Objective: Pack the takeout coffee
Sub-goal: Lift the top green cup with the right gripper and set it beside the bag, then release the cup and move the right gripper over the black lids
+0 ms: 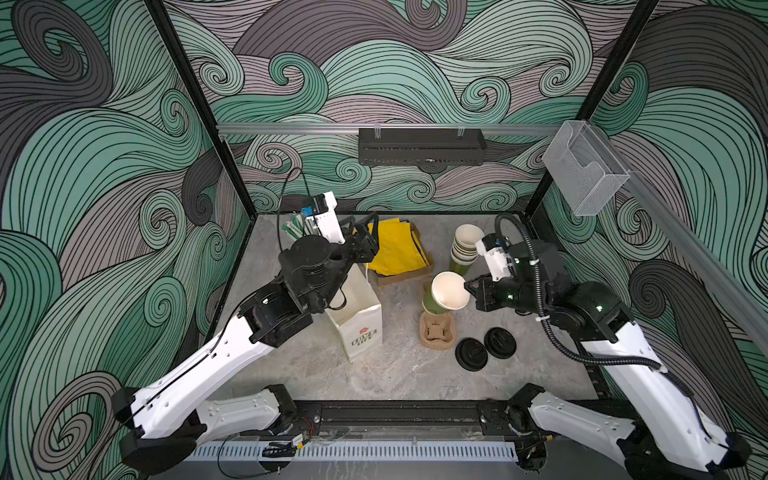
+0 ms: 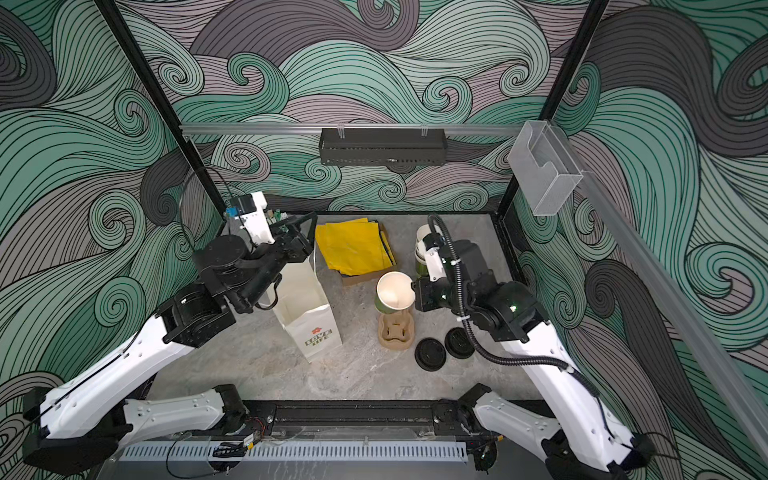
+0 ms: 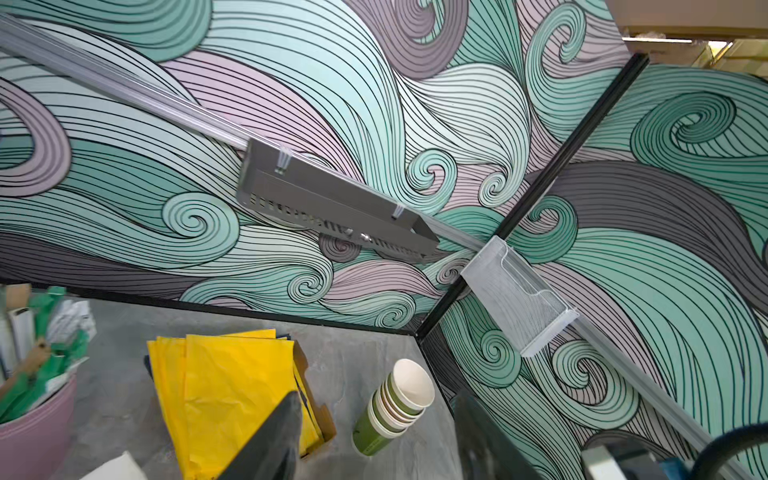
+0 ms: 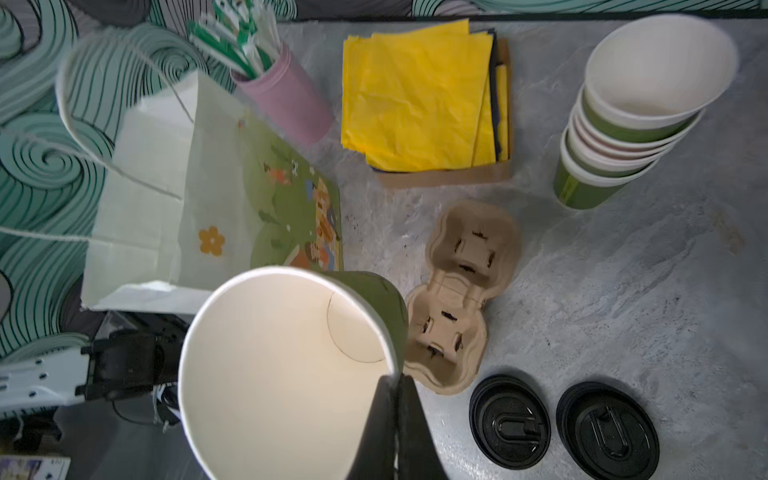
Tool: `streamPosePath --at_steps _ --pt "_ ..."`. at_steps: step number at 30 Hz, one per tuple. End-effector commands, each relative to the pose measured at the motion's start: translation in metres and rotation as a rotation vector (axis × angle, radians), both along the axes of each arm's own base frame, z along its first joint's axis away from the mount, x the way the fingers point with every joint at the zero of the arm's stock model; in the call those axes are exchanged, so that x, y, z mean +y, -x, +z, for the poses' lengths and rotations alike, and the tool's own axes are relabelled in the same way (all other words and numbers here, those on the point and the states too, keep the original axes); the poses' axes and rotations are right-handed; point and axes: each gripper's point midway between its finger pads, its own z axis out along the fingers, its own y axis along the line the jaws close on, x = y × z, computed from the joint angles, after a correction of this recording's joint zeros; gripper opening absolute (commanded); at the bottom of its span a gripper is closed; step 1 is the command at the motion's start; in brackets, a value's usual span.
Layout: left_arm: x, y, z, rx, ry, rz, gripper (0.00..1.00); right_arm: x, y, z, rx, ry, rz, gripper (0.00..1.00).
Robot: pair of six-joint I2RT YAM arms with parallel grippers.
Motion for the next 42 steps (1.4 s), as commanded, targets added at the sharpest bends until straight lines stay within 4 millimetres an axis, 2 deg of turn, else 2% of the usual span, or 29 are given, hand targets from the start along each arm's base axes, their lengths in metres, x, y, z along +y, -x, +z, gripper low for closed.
streamPosePath --at_steps 1,5,10,15,19,24,30,42 --pt "0.024 0.005 -0.005 -0.006 -0.018 0.078 0.61 0.022 0.022 -0.017 0.002 0.016 0.109 0.0" --pt "0.047 0.016 -0.011 -0.006 0.0 0.125 0.61 0.041 0.038 -0.052 -0.002 0.07 0.206 0.0" --pt "0.071 0.025 -0.028 0.027 0.016 0.182 0.61 0.06 0.05 -0.091 0.068 0.048 0.255 0.0" --pt "0.096 0.034 -0.052 0.074 0.066 0.252 0.61 0.068 0.045 -0.117 0.067 0.065 0.242 0.0" --pt "0.109 0.04 -0.067 0.099 0.103 0.292 0.6 0.073 0.041 -0.131 0.069 0.088 0.235 0.0" --pt "0.116 0.043 -0.076 0.116 0.111 0.309 0.61 0.079 0.038 -0.145 0.068 0.113 0.24 0.0" --pt "0.118 0.044 -0.079 0.121 0.118 0.314 0.61 0.083 0.036 -0.161 0.09 0.154 0.251 0.0" --pt "0.118 0.045 -0.081 0.127 0.116 0.312 0.61 0.085 0.038 -0.18 0.103 0.2 0.257 0.0"
